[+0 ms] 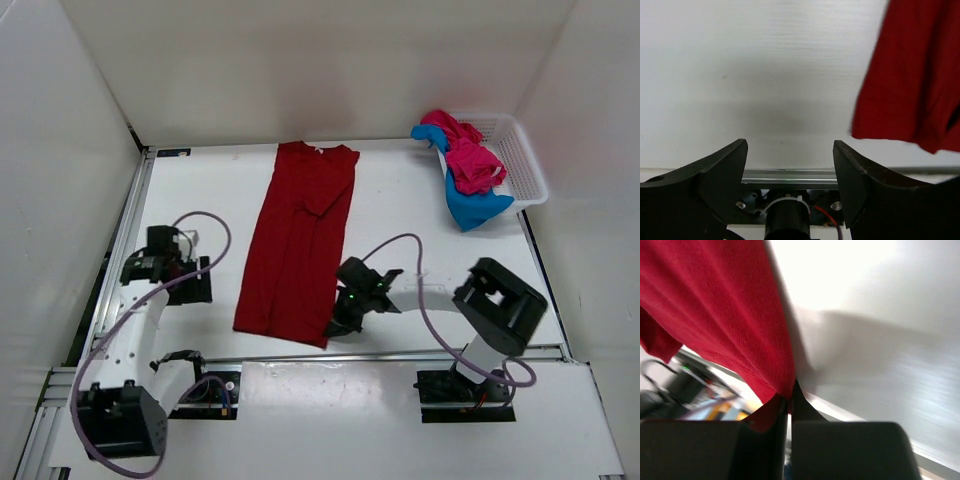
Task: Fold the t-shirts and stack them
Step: Rotate the tshirt 90 degrees, then grab the bottom of the folded rectangular tshirt with both arms, then fold the folded rectangular tshirt in 1/3 of the way
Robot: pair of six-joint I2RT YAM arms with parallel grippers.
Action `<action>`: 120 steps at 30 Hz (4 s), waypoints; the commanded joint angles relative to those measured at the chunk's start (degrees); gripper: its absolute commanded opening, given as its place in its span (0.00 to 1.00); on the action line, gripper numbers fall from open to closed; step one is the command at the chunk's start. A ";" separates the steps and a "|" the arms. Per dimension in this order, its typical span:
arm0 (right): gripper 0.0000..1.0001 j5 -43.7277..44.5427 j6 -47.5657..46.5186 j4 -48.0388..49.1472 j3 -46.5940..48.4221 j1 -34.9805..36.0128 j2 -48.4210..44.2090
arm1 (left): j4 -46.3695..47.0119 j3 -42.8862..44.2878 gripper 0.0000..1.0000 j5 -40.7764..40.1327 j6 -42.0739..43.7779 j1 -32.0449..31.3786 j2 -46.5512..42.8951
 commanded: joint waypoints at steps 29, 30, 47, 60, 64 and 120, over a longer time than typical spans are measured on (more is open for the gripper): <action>0.42 15.48 -30.54 -21.30 10.83 4.37 -14.34 | 18.19 -10.89 0.80 4.98 0.23 -40.96 16.54; 0.42 14.87 -29.92 -21.30 9.96 4.37 -13.82 | 18.20 -10.89 0.80 5.51 0.23 -40.96 16.54; 0.58 10.13 -21.31 -13.30 -4.74 4.37 -14.00 | 18.81 -8.34 0.30 7.36 0.23 -47.72 25.41; 0.00 5.27 -25.25 -12.41 -0.35 3.76 -13.71 | 12.14 -3.96 0.10 5.51 0.23 -47.20 17.16; 0.00 7.74 -27.71 -19.34 6.50 -1.93 -17.24 | 5.90 2.98 0.10 4.99 0.23 -43.43 17.15; 0.69 -4.91 -38.88 -21.39 31.58 -26.93 16.68 | 8.70 34.02 0.92 8.24 0.23 -23.90 54.32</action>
